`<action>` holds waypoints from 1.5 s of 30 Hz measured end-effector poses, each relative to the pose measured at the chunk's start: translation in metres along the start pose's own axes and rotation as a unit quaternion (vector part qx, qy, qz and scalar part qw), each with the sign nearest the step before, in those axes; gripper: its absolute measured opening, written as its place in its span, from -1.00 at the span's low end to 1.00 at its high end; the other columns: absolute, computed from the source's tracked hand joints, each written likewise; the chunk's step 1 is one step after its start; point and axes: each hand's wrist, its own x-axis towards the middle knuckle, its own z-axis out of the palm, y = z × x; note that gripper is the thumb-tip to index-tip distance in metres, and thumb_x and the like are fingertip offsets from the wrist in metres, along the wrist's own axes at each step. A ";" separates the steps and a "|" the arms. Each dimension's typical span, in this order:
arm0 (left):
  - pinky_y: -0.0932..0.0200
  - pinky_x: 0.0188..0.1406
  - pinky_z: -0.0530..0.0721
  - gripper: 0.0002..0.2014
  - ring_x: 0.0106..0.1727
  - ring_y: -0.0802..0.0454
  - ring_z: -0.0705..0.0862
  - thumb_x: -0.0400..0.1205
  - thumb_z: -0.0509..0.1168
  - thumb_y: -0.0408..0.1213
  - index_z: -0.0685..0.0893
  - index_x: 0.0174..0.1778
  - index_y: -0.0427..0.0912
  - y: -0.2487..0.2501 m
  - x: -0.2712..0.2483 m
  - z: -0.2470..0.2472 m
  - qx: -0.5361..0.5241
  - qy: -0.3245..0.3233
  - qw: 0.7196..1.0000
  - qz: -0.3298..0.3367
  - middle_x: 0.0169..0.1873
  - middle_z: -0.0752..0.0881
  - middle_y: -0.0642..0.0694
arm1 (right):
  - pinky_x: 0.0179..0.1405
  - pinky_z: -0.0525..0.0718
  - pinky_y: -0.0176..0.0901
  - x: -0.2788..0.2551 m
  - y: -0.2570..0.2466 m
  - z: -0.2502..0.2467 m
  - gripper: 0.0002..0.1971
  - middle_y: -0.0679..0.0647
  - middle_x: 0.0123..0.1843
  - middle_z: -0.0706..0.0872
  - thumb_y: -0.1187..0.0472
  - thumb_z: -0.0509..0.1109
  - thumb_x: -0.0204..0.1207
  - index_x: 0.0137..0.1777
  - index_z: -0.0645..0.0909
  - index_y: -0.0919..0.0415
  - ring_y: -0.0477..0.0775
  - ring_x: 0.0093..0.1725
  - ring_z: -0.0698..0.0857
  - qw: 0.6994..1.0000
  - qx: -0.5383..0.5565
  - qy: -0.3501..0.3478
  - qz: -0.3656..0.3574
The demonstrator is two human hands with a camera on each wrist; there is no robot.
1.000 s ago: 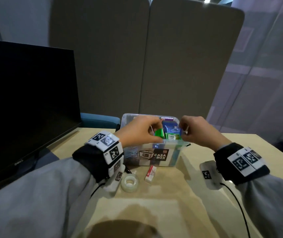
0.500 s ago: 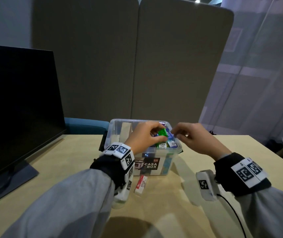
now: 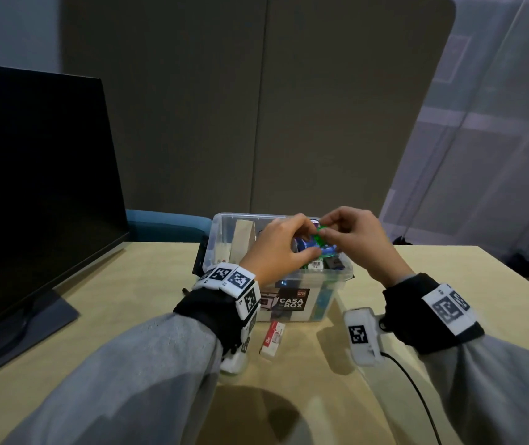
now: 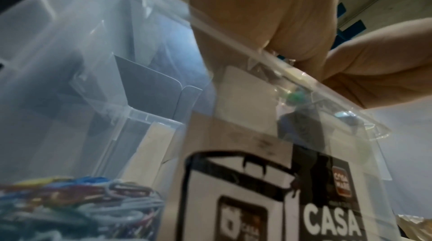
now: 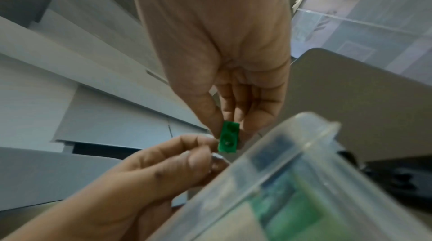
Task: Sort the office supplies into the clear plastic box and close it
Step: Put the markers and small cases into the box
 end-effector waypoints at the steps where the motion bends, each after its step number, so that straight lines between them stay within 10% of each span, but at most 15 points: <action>1: 0.11 0.14 0.61 -0.77 0.11 0.15 0.56 0.59 0.43 -0.13 0.65 0.14 -0.04 -0.001 0.001 0.001 0.019 -0.005 1.000 -0.008 -0.01 0.68 0.10 | -0.38 0.61 -0.32 0.001 0.003 -0.003 -0.92 0.20 -0.19 0.78 0.33 0.51 0.50 -0.05 0.69 0.20 -0.03 -0.26 0.73 1.000 0.010 0.009 0.016; 6: -0.08 0.39 0.46 -0.68 0.37 0.05 0.40 0.69 0.28 -0.02 0.68 0.33 0.02 0.001 0.004 0.002 0.105 -0.051 0.991 -0.070 0.16 0.70 0.04 | -0.48 0.50 -0.52 -0.001 0.013 -0.011 -0.89 0.11 -0.23 0.77 0.39 0.52 0.47 -0.12 0.69 0.19 -0.31 -0.40 0.67 0.999 0.024 0.024 0.025; 11: -0.15 0.50 0.37 -0.57 0.52 0.02 0.31 0.69 0.26 -0.04 0.54 0.50 0.08 0.004 0.002 0.002 0.154 -0.100 0.979 -0.087 0.37 0.57 -0.03 | -0.16 0.66 -0.39 -0.003 0.012 -0.008 -0.89 -0.02 -0.18 0.80 0.35 0.52 0.48 -0.11 0.72 0.12 -0.15 -0.15 0.77 0.996 -0.088 -0.001 -0.025; 18: -0.07 0.55 0.32 -0.61 0.56 0.04 0.23 0.75 0.14 -0.23 0.55 0.51 -0.03 0.001 0.005 0.000 0.085 -0.109 0.986 -0.097 0.40 0.57 -0.04 | -0.23 0.66 -0.33 0.003 0.010 0.003 -0.96 0.02 -0.19 0.79 0.24 0.52 0.50 -0.11 0.77 0.20 -0.06 -0.13 0.75 0.983 -0.176 0.039 -0.015; 27: -0.12 0.52 0.39 -0.55 0.60 0.04 0.23 0.69 0.27 0.01 0.53 0.51 0.06 -0.004 0.006 0.005 0.098 -0.110 0.983 -0.105 0.45 0.53 -0.01 | -0.19 0.77 -0.03 -0.003 0.005 0.006 -0.77 0.09 -0.31 0.76 0.17 0.51 0.50 -0.32 0.66 0.28 0.03 -0.22 0.76 0.975 -0.223 0.013 0.009; 32: -0.05 0.53 0.31 -0.62 0.60 0.03 0.20 0.77 0.13 -0.09 0.53 0.51 0.03 0.003 0.004 0.000 0.075 -0.113 0.985 -0.109 0.43 0.56 0.00 | -0.54 0.39 -0.44 -0.003 0.003 0.001 -0.68 -0.03 -0.47 0.59 0.21 0.40 0.55 -0.45 0.52 0.17 -0.09 -0.41 0.58 0.970 -0.241 0.028 0.017; 39: -0.18 0.58 0.29 -0.60 0.64 0.04 0.13 0.76 0.10 -0.19 0.48 0.54 0.09 0.005 0.002 -0.001 0.045 -0.120 0.985 -0.114 0.51 0.47 0.02 | -0.18 0.39 -0.37 -0.013 0.003 -0.006 -0.87 -0.09 -0.03 0.64 0.18 0.41 0.59 0.06 0.76 0.01 -0.08 -0.05 0.53 0.953 -0.267 -0.079 -0.118; 45: -0.18 0.56 0.22 -0.63 0.61 0.01 0.18 0.76 0.09 -0.17 0.55 0.49 0.08 0.008 0.002 0.001 0.124 -0.132 0.978 -0.100 0.50 0.48 0.05 | -0.19 0.50 -0.22 -0.017 0.012 -0.005 -0.90 -0.06 -0.13 0.65 0.14 0.46 0.56 -0.02 0.79 0.09 0.00 -0.06 0.62 0.954 -0.281 -0.040 -0.102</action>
